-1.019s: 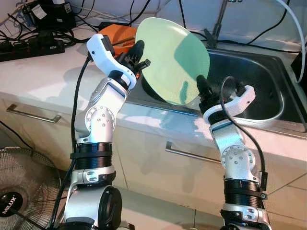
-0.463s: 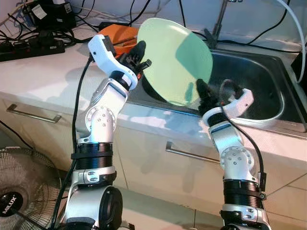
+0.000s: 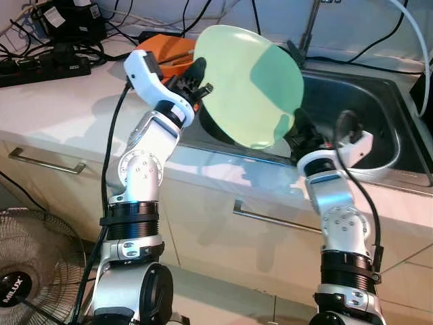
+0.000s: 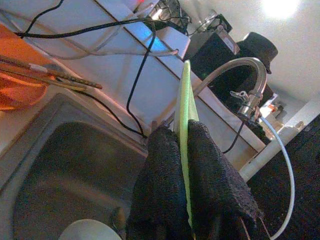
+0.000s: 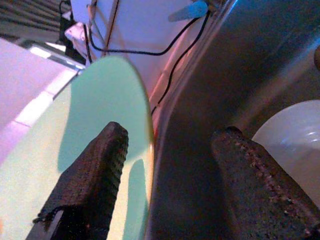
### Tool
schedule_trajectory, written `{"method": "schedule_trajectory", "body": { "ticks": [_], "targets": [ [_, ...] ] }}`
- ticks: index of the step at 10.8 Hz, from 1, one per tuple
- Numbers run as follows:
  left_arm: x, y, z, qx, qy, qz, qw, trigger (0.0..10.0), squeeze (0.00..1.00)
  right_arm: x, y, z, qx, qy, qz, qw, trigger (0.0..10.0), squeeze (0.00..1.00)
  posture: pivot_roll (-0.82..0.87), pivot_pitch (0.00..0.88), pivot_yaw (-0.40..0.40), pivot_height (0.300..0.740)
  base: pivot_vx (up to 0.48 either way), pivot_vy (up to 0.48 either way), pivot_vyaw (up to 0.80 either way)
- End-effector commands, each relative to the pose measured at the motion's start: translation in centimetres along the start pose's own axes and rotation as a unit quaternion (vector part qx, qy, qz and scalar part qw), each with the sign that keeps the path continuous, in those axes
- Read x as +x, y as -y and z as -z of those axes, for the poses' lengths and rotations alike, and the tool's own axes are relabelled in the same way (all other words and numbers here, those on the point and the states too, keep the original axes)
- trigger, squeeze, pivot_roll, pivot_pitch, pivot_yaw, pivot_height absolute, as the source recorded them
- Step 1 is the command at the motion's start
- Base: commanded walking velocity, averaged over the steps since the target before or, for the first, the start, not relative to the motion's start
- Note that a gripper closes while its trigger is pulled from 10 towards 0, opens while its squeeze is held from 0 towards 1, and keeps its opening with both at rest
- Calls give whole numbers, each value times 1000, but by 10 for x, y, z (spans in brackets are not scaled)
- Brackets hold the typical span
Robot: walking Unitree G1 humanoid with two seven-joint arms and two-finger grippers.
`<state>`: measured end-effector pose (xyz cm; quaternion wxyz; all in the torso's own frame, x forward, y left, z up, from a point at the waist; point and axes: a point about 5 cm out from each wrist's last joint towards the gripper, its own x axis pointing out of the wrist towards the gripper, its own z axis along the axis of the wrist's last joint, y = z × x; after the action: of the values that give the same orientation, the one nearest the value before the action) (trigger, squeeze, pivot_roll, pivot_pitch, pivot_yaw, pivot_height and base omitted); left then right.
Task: Kitchen organization
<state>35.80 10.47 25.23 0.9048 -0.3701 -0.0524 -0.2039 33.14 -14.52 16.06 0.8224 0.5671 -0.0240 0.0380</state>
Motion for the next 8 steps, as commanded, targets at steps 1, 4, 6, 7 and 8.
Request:
{"method": "schedule_trajectory", "body": {
  "ticks": [1, 4, 6, 7, 8],
  "targets": [
    [0, 6, -5, -8, 10, 19, 1000, 10000, 0, 4, -16, 13, 51, -8, -21, 998, 10000, 0, -69, 0, 33, 740, 0, 0, 0],
    [-1, 6, -1, -14, 3, 21, 1000, 10000, 0, 3, -25, 18, 58, -25, -50, 997, 10000, 0, -74, 0, 36, 740, 0, 0, 0],
    [-1, 6, 0, -22, -1, 24, 999, 10000, 0, 3, -24, 21, 54, -31, -48, 997, 10000, 0, -72, 0, 35, 740, 0, 0, 0],
    [-1, 7, 1, -28, -5, 27, 999, 10000, 0, 3, -24, 21, 53, -33, -48, 997, 10000, 0, -72, 0, 35, 740, 0, 0, 0],
    [-2, 8, 3, -31, -10, 33, 999, 10000, 0, 3, -25, 21, 52, -33, -50, 997, 10000, 0, -73, 0, 34, 740, 0, 0, 0]
  ]
}}
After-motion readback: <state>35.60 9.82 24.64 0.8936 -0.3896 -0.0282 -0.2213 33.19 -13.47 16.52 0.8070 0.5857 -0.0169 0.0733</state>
